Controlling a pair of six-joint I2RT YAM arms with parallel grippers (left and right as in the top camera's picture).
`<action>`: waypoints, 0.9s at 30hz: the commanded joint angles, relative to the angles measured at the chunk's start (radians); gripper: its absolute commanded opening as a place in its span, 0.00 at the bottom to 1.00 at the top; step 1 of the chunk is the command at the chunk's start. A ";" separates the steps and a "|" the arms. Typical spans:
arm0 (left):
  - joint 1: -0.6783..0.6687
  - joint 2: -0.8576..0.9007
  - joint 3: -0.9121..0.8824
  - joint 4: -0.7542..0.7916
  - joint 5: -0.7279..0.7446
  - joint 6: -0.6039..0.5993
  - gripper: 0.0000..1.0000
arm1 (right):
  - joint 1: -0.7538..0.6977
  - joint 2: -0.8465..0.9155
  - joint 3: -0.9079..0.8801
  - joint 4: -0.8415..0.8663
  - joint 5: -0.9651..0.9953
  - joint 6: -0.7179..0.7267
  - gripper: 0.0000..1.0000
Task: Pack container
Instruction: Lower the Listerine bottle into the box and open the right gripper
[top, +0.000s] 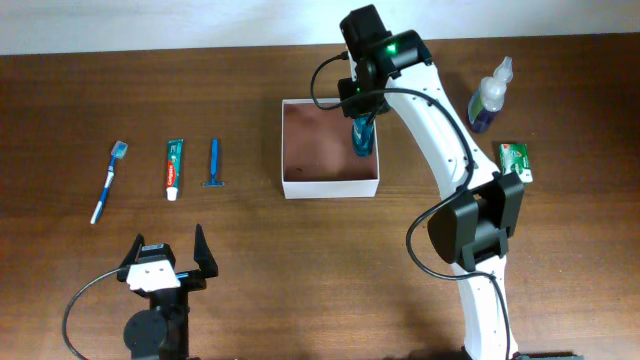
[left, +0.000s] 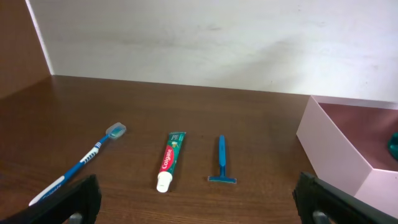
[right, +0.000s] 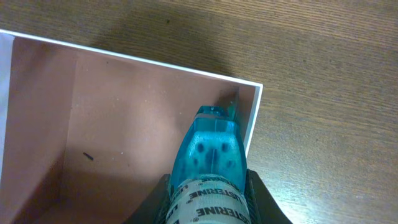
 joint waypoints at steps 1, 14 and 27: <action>0.000 -0.007 -0.008 0.001 -0.007 -0.010 0.99 | 0.001 -0.011 -0.002 0.018 0.023 -0.006 0.22; 0.000 -0.007 -0.008 0.001 -0.007 -0.010 1.00 | -0.002 0.005 -0.003 0.059 0.023 0.050 0.26; 0.000 -0.007 -0.008 0.001 -0.007 -0.010 0.99 | -0.024 0.035 -0.003 0.048 0.023 0.050 0.31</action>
